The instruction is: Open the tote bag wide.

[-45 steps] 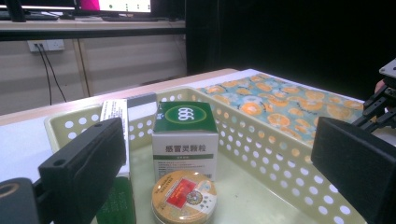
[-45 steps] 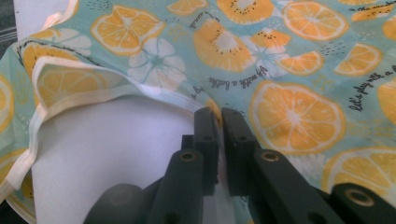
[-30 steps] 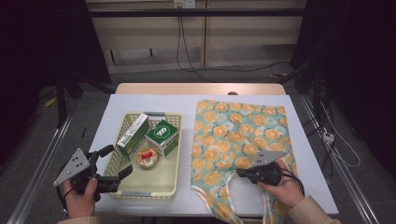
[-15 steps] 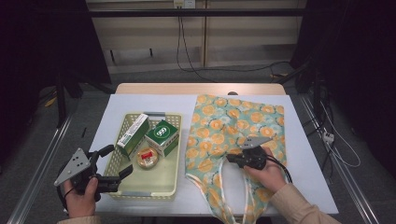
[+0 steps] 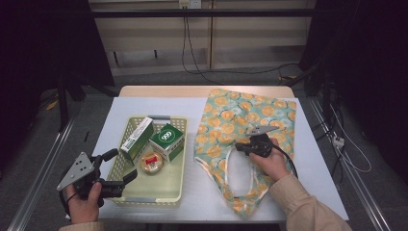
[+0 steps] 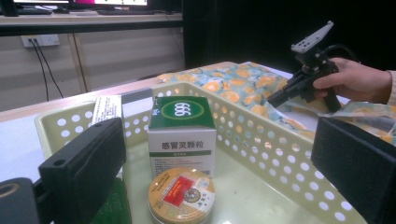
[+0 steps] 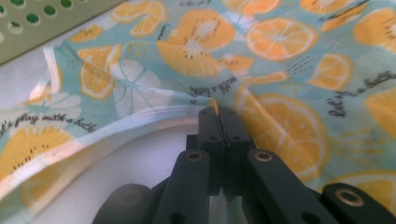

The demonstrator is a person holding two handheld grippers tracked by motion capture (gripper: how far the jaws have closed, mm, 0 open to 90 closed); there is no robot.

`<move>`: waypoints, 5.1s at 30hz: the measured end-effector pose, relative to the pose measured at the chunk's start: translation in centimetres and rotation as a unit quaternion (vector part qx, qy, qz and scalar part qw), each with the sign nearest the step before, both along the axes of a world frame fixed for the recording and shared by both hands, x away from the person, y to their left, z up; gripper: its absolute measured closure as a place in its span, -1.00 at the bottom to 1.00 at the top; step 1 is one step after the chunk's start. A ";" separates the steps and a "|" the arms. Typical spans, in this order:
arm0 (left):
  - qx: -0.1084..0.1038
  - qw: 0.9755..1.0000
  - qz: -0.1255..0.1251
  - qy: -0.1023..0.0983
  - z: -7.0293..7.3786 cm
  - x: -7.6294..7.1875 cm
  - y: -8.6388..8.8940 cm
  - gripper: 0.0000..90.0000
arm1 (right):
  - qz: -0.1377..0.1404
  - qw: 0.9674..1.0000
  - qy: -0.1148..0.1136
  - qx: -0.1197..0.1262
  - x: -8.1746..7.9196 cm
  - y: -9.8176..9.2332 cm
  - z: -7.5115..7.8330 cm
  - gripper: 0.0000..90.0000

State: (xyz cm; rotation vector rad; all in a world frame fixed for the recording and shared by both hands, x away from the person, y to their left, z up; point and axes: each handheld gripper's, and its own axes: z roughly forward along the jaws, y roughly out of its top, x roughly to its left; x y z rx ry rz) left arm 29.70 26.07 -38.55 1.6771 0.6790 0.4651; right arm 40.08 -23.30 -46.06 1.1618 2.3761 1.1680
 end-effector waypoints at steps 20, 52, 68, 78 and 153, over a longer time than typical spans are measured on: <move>0.001 1.000 0.000 -0.004 0.3 -0.1 0.0 -0.93 | 0.038 0.999 -0.003 -0.035 -6.4 -3.8 2.1 -0.18; 0.007 1.000 0.002 -0.007 0.5 -0.3 0.0 -0.93 | 0.072 0.997 0.028 -0.002 -8.4 0.0 0.7 1.00; 0.009 1.000 0.000 -0.010 0.7 -0.4 -0.2 -0.93 | 0.031 0.998 -0.050 0.009 -7.0 -2.7 3.5 -0.08; 0.009 1.000 -0.001 -0.012 0.8 -0.4 -0.2 -0.93 | 0.094 0.995 -0.032 0.014 -7.9 1.5 4.1 -0.13; 0.005 1.000 0.010 -0.006 0.4 0.2 0.4 -0.94 | 0.159 0.983 0.004 0.092 -7.8 2.0 5.6 1.00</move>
